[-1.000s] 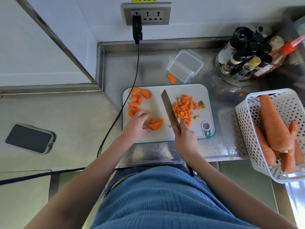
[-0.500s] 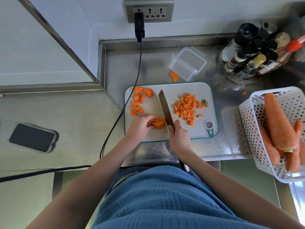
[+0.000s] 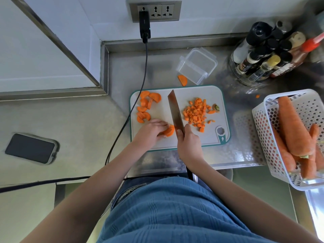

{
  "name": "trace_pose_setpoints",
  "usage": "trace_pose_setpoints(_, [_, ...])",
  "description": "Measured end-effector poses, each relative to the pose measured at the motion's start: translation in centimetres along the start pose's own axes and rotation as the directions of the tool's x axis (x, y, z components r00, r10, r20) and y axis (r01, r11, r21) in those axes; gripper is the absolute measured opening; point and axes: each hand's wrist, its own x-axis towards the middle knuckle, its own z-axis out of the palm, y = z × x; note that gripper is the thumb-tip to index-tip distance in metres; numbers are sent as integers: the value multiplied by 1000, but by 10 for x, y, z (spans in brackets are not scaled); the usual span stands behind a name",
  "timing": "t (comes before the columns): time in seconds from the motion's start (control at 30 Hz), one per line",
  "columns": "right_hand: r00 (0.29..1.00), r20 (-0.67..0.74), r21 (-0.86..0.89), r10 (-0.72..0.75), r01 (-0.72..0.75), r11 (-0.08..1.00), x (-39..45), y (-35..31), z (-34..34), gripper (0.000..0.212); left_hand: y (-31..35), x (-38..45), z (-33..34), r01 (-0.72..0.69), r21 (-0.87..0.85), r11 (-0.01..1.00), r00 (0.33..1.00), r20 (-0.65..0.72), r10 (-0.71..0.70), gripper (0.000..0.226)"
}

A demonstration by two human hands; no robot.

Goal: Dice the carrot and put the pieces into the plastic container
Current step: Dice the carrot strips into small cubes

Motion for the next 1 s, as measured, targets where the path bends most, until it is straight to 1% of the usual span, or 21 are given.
trace_pose_setpoints(0.17, [1000,-16,11,7,-7,1000,-1,-3,1,19,12,-7,11,34,23,999,992,-122,-31,36])
trace_pose_setpoints(0.23, [1000,-17,0,-8,8,1000,-2,-4,1,19,17,-8,15,36,43,998,989,-144,-29,34])
trace_pose_setpoints(0.33, [999,-9,-39,-48,47,998,-1,-3,3,18,21,-9,20,51,69,996,987,-156,-39,34])
trace_pose_setpoints(0.5, [998,12,-123,-58,59,991,3,2,6,18,23,-8,19,56,32,998,981,-187,-49,29])
trace_pose_setpoints(0.63, [997,27,-201,-76,80,976,4,4,8,18,19,-11,22,21,66,998,982,-186,-9,31])
trace_pose_setpoints(0.7, [997,36,-239,-72,78,968,4,4,9,18,17,-15,23,-1,83,997,981,-194,17,33])
trace_pose_setpoints(0.8, [997,61,-306,-46,63,950,4,6,12,17,18,-17,23,0,62,998,974,-228,14,39])
trace_pose_setpoints(0.87, [997,74,-340,-17,41,940,5,6,16,15,19,-15,23,-3,42,999,975,-223,13,40])
trace_pose_setpoints(0.93, [996,85,-358,5,25,933,9,5,18,11,18,-13,21,-1,9,1000,978,-210,3,40])
trace_pose_setpoints(1.0, [996,86,-342,3,26,939,13,4,17,13,17,-12,19,-2,-17,1000,979,-206,-2,39])
